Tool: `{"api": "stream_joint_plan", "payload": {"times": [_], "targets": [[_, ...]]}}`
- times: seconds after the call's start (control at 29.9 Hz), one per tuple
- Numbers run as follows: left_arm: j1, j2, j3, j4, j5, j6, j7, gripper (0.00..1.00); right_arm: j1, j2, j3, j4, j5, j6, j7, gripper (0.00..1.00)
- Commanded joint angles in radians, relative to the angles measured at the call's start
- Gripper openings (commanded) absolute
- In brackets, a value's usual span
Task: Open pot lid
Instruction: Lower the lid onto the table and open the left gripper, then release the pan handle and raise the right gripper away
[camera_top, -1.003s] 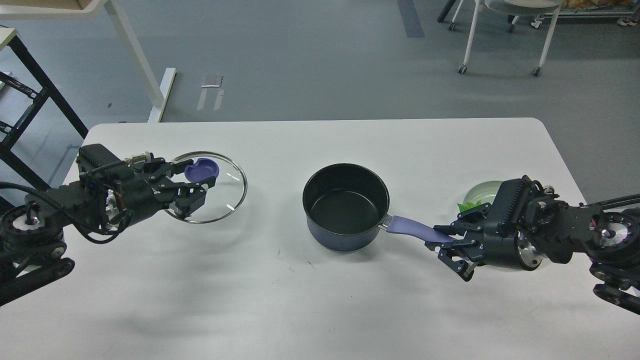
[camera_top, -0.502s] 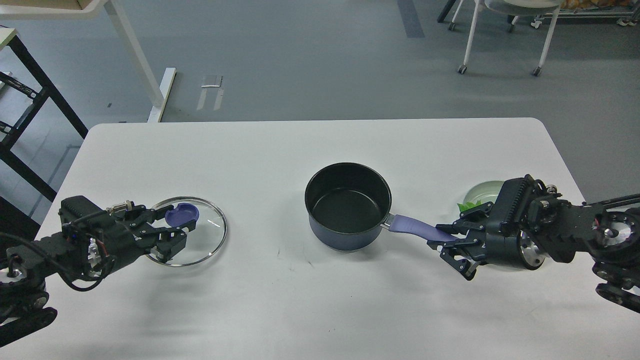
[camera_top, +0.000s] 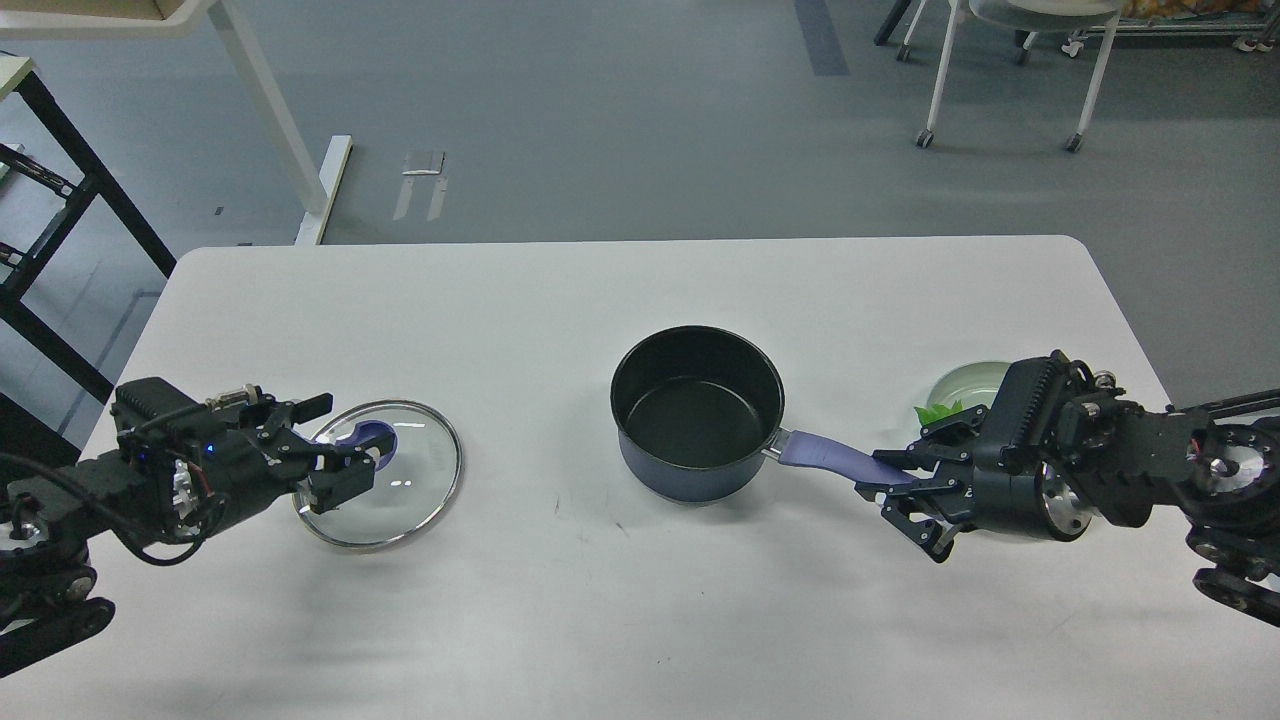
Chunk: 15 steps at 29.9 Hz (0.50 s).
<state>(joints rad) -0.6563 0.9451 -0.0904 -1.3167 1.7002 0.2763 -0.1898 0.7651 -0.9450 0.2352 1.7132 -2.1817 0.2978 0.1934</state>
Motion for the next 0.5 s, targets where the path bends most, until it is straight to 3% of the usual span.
{"api": "stream_joint_plan", "payload": {"times": [0.0, 0.03, 0.13, 0.2, 0.3, 0.47], "targets": [[-0.1, 0.0, 0.008, 0.004, -0.222, -0.002, 0.006, 0.99, -0.001, 0.002, 0.003, 0.0, 0.0, 0.0, 0.001, 0.56], [-0.121, -0.002, 0.008, 0.01, -0.288, -0.002, 0.006, 0.99, -0.001, 0.002, 0.003, -0.001, 0.0, -0.002, 0.001, 0.67], [-0.176, -0.009, 0.003, 0.042, -0.44, -0.002, 0.001, 0.99, -0.001, 0.003, 0.012, -0.001, 0.0, -0.003, 0.003, 0.8], [-0.209, -0.012, -0.002, 0.062, -0.528, -0.003, -0.002, 0.99, -0.001, 0.005, 0.021, -0.001, 0.0, -0.011, 0.003, 0.96], [-0.236, -0.046, -0.006, 0.071, -0.681, -0.002, -0.003, 0.99, 0.003, 0.002, 0.048, 0.002, 0.011, -0.019, 0.003, 0.97], [-0.285, -0.098, -0.012, 0.071, -0.939, -0.002, -0.005, 0.99, 0.109, -0.006, 0.096, -0.014, 0.218, -0.016, 0.006, 0.99]]}}
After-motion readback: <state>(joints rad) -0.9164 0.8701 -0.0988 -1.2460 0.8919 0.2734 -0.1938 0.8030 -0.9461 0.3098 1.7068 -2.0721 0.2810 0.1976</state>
